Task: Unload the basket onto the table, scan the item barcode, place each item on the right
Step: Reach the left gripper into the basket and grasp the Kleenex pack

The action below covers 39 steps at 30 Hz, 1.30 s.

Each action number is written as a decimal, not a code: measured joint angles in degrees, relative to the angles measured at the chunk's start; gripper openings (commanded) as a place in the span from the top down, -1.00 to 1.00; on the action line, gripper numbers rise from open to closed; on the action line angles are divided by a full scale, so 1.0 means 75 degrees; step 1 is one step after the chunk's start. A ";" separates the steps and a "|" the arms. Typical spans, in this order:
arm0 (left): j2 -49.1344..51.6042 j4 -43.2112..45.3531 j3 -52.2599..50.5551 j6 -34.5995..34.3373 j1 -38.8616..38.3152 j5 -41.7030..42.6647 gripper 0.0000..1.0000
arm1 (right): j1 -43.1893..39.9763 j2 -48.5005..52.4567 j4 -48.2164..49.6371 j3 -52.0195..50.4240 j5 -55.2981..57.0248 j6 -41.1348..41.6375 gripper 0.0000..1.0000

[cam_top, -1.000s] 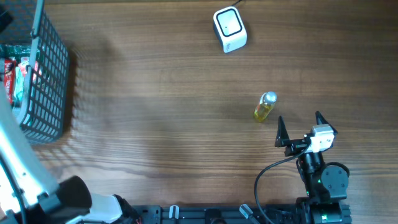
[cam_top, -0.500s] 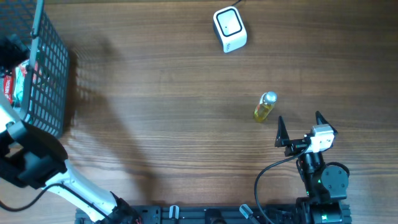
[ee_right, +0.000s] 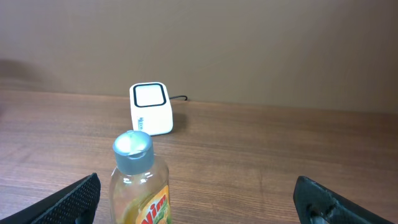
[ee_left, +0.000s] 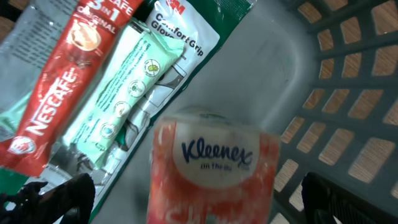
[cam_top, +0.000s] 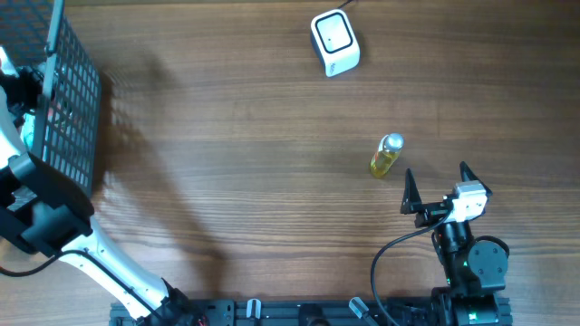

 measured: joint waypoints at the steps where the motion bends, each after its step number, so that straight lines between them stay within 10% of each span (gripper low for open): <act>1: 0.0015 0.0058 -0.0050 0.0003 0.0000 0.0015 -0.90 | 0.0000 0.0000 0.0000 0.0000 0.0000 0.0000 -1.00; 29: -0.0114 0.1332 -0.1125 0.0105 -0.0006 0.0108 0.07 | 0.0000 0.0000 0.0000 0.0000 0.0000 0.0000 -0.99; 39: -0.3943 0.1784 -0.1207 -0.0254 -0.0038 0.0108 0.10 | 0.0000 0.0000 0.0000 0.0000 0.0000 0.0000 -0.99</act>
